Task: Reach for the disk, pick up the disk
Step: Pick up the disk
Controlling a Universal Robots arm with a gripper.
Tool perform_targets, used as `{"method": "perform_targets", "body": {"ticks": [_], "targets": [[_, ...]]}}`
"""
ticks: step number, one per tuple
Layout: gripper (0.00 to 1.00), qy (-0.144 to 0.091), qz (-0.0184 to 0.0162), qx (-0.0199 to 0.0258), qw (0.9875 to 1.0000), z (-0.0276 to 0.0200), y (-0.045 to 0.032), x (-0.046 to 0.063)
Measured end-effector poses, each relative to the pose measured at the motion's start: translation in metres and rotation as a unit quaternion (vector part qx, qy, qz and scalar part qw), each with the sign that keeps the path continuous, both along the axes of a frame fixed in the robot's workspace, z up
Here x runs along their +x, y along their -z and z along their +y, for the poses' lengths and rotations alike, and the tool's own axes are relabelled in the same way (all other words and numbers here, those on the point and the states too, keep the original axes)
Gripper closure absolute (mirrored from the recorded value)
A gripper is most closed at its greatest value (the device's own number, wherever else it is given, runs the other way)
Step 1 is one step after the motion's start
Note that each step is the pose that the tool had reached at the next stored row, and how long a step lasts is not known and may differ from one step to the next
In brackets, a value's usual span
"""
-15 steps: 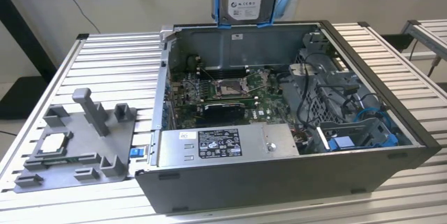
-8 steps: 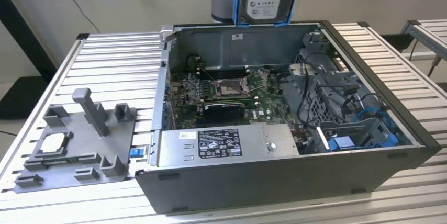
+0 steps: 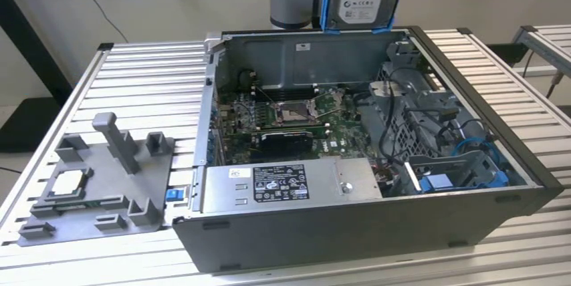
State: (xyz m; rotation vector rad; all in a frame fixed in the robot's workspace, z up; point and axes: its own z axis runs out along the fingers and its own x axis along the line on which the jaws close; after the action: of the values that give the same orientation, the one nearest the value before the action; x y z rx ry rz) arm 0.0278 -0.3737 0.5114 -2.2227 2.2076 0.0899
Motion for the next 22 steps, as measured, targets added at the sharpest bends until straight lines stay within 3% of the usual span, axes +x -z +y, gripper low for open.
{"method": "perform_targets", "body": {"ticks": [11,22], "targets": [[1.0,0.0,0.0025,0.0001,1.0,0.0,0.0001,0.047],[1.0,0.0,0.0026,0.0001,1.0,0.0,0.0001,0.059]]}}
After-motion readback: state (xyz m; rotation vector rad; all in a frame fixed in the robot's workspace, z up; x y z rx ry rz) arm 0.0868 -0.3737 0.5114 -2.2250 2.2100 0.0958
